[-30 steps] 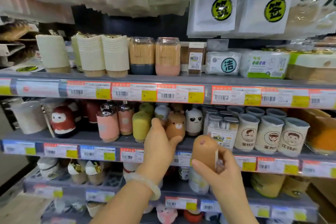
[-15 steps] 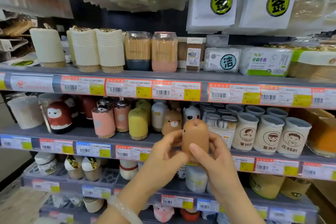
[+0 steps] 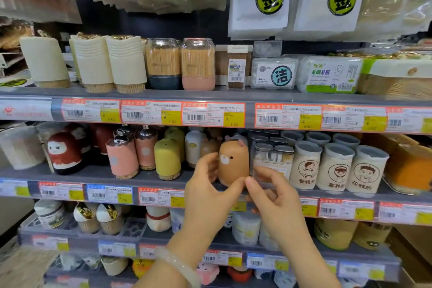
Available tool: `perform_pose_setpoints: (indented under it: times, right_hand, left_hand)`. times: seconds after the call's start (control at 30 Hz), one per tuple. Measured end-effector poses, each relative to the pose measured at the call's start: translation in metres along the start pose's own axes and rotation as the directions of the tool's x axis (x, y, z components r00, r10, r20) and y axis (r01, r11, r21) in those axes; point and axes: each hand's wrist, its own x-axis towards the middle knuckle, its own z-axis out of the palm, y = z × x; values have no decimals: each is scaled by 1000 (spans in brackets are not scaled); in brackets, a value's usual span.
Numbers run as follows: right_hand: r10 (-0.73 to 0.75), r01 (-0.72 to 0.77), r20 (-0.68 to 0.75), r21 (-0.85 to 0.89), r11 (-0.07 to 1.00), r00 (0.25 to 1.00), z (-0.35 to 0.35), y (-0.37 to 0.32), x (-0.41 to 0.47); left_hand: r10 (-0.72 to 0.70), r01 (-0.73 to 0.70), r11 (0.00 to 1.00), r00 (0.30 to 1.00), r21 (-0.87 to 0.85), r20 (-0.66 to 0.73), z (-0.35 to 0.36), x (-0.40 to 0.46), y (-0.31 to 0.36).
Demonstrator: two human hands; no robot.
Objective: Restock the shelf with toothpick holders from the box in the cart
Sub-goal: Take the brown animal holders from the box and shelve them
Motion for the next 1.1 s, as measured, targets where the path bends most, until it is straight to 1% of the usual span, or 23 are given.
perform_pose_setpoints:
  times: [0.1, 0.2, 0.3, 0.4, 0.5, 0.57, 0.67, 0.73, 0.8, 0.87, 0.93, 0.97, 1.0, 1.07, 1.1]
  right_hand:
    - [8, -7, -38, 2, 1000, 999, -4, 7, 2]
    - [-16, 14, -60, -32, 999, 998, -9, 11, 2]
    - [-78, 72, -61, -92, 993, 995, -12, 11, 1]
    - [-113, 107, -44, -125, 986, 993, -12, 11, 0]
    - [-99, 94, -31, -138, 986, 995, -14, 12, -1]
    - [-116, 110, -33, -151, 982, 993, -14, 12, -1]
    - [-188, 177, -46, -177, 968, 981, -14, 8, -3]
    - [-261, 240, -70, -223, 945, 963, -15, 5, -2]
    - [-388, 339, -102, -318, 885, 916, -15, 1, 1]
    - [-532, 438, -115, -438, 785, 839, -13, -1, 7]
    - [-640, 493, -91, -558, 667, 763, -9, -3, 14]
    - [-674, 503, -73, -607, 615, 735, -7, -4, 18]
    - [-696, 505, -52, -649, 569, 717, -6, -7, 24]
    - [-701, 481, 9, -733, 480, 713, -4, -11, 34]
    - [-681, 457, 43, -772, 441, 731, -3, -15, 38]
  left_hand:
    - [29, -11, 989, 993, 150, -114, 17, 1, -4]
    - [90, -39, 956, 982, 291, -165, 32, -1, -11]
    - [194, -88, 903, 957, 420, -217, 41, 0, -20]
    - [237, -87, 860, 941, 503, -241, 45, 2, -23]
    - [272, -109, 835, 934, 539, -233, 46, 1, -23]
    - [280, -121, 830, 935, 544, -218, 45, 0, -24]
    - [308, -177, 818, 938, 547, -157, 40, -3, -29]
    - [333, -224, 809, 936, 544, -110, 31, -5, -29]
    - [346, -243, 825, 931, 510, -116, 19, -4, -27]
    - [352, -250, 846, 926, 470, -141, 5, 5, -24]
    - [364, -264, 822, 925, 504, -109, -9, 21, -19]
    - [371, -271, 778, 926, 567, -66, -14, 30, -14]
    - [355, -279, 714, 935, 642, 11, -19, 38, -8]
    - [218, -283, 557, 957, 781, 192, -24, 48, 4]
    - [161, -291, 467, 956, 835, 243, -25, 53, 7]
